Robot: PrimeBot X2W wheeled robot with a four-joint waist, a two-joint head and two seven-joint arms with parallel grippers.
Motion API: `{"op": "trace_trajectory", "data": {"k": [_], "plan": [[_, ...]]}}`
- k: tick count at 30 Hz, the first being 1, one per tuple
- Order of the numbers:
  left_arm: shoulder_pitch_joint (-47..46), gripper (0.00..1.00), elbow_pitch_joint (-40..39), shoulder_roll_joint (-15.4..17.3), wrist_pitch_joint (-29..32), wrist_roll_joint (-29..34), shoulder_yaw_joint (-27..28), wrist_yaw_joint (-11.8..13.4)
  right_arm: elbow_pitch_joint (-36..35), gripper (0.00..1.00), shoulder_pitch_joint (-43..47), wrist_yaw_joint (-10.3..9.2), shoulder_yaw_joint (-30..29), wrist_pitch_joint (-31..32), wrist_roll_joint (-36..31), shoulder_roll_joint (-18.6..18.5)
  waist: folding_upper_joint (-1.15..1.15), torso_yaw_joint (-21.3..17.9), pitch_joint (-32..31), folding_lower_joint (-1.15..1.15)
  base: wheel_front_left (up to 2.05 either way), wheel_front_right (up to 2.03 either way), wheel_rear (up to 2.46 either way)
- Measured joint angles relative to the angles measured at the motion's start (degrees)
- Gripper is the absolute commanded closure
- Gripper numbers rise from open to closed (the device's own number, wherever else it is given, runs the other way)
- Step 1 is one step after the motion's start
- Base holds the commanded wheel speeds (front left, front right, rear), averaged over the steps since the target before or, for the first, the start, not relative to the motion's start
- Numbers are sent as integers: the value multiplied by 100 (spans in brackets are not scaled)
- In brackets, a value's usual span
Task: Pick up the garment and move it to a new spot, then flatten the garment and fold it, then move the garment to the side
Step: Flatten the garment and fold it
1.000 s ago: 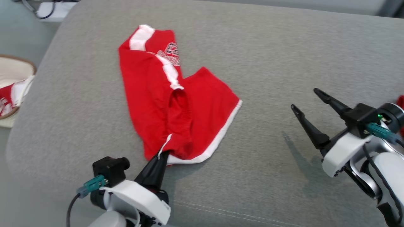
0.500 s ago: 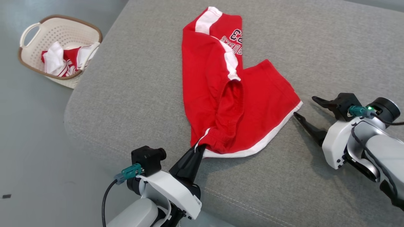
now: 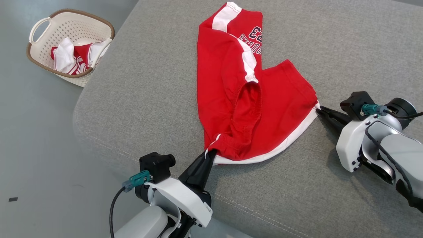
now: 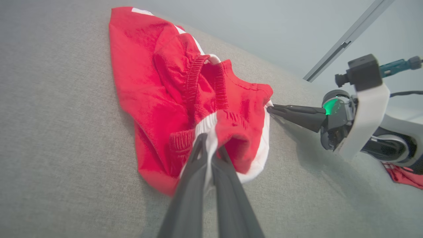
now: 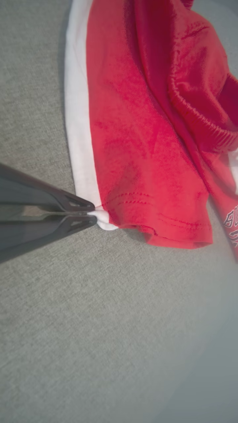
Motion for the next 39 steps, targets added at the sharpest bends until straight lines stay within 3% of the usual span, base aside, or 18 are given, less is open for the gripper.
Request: {"op": "trace_trajectory", "data": {"k": [6, 10, 15, 18, 20, 21, 26, 31, 33, 34, 36, 39], "plan": [[-35, 100, 3, 40, -48, 1, 107, 4, -23, 100, 1, 0, 4, -470, 346, -47, 0, -139, -36, 0, 0, 0, 0], [-31, 100, -119, 240, -89, 74, 213, 86, -286, 100, 168, 0, -358, -780, 606, -159, 0, -354, -85, 0, 0, 0, 0], [-14, 100, -513, 583, -55, 186, 286, 312, -859, 100, 988, 0, -1147, -878, 667, -299, 0, -772, -130, 0, 0, 0, 0], [2, 100, -853, 795, 88, 267, 291, 457, -1322, 100, 1610, 0, -2038, -879, 535, -250, 0, -1096, -137, 0, 0, 0, 0], [65, 100, -1091, 942, 204, 326, 291, 578, -1601, 100, 2068, 0, -2707, -878, 354, -109, 0, -1333, -130, 0, 0, 0, 0], [152, 100, -1323, 1080, 319, 357, 285, 684, -1918, 100, 2646, -1, -3385, -880, 145, 168, 0, -1586, -115, 0, 0, 0, 0], [391, 100, -1958, 1430, 577, 428, 245, 978, -2833, 100, 4418, -1, -4832, -879, -519, 960, 0, -2231, -45, 0, 0, 0, 0], [547, 100, -2543, 1786, 834, 458, 267, 1083, -3686, 100, 5394, -2, -5224, -789, -684, 1502, 0, -2766, 98, 0, 0, 0, 0], [378, 100, -2549, 2022, 1096, 442, 321, 949, -3733, 100, 5014, -2, -5191, -452, -646, 1540, 0, -2931, 165, 0, 0, 0, 0], [-189, 100, -2315, 2227, 1496, 301, 488, 586, -3518, 100, 3970, -2, -5037, -1, -357, 1532, 0, -3060, 229, 0, 0, 0, 0], [-1161, 100, -1808, 2315, 2078, -148, 769, 103, -2975, 100, 2398, -2, -4822, 387, -347, 1445, 0, -3174, 266, 0, 0, 0, 0], [-3039, 100, -671, 2237, 2693, -470, 1270, -198, -1915, 100, -275, 1, -4571, 579, -312, 1451, 0, -3339, 247, 0, 0, 0, 0]]}}
